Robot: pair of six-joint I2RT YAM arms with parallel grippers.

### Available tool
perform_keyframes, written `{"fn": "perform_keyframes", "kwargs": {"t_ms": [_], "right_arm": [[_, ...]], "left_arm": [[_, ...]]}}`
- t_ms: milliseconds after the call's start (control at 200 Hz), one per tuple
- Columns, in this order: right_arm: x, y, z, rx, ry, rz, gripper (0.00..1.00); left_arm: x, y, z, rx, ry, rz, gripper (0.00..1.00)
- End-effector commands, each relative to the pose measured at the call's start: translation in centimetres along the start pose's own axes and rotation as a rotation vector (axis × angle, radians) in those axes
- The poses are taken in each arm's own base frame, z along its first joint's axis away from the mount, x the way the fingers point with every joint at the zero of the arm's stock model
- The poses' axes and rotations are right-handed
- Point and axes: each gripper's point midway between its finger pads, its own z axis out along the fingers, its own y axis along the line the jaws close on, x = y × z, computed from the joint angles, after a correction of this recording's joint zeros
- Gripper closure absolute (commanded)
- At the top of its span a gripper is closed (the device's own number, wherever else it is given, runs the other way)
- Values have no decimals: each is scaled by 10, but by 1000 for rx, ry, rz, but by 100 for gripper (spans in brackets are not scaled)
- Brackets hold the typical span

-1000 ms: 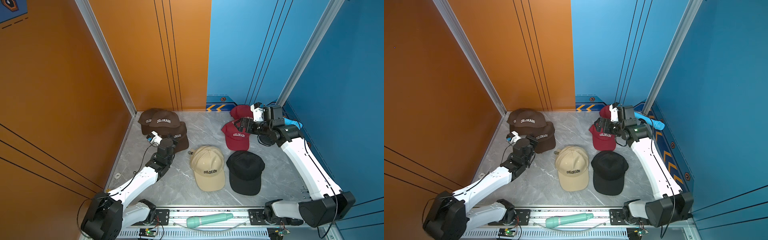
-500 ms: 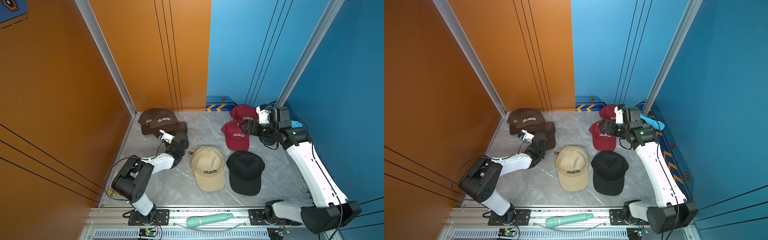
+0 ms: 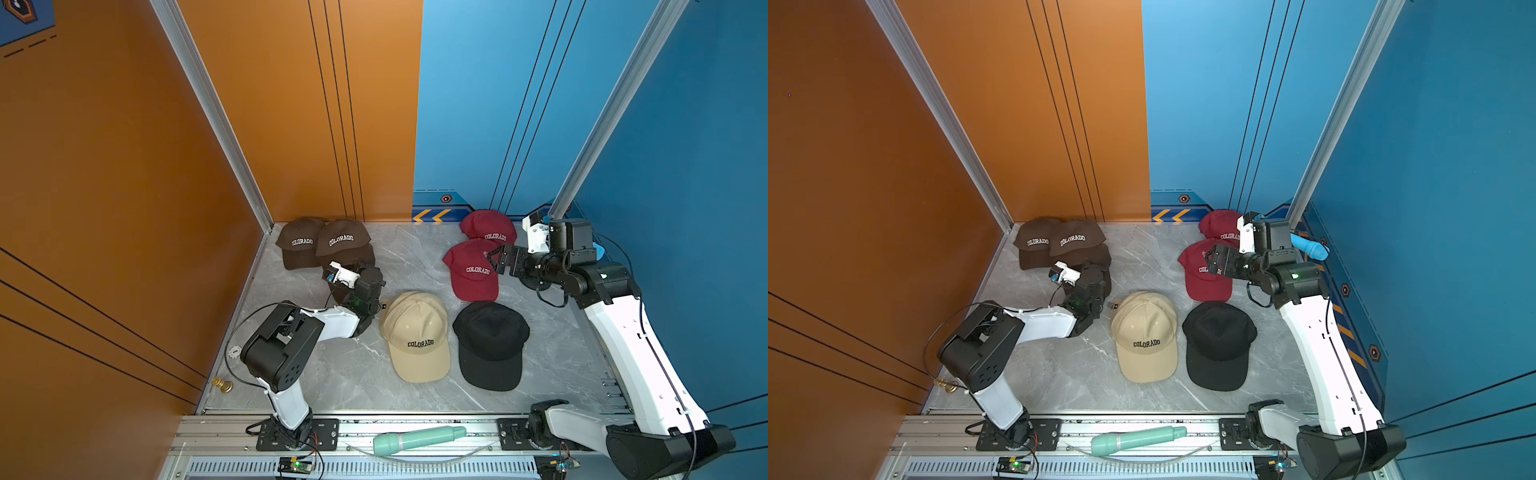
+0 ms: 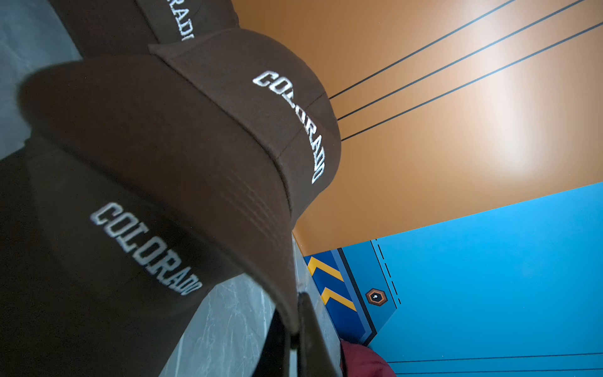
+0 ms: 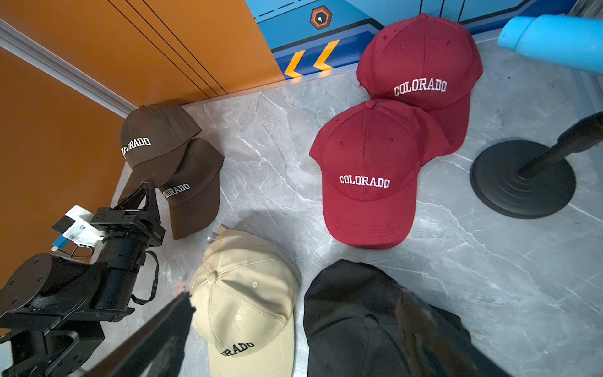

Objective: Stack the baseball caps by color
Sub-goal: Place the baseball cap on the baseball cap.

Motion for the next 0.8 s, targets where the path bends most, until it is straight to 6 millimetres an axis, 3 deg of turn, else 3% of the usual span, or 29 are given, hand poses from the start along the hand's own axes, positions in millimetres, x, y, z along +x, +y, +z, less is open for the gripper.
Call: {"fn": "perform_keyframes", "kwargs": {"t_ms": [0,275,516,796], "right_arm": [[4,-2,4,15,30,-10,0],[3,2,6,13,41,-19,0],[1,2,4,21,40,-21,0],[-1,2,4,26,40,-28,0]], "left_arm": [[9,12,-7,-11,10,-21,100],[24,51,-7,-76,53,-33,100],[47,71,-4,-78,135,-29,100],[59,88,-12,-99,161,-24,99]]}}
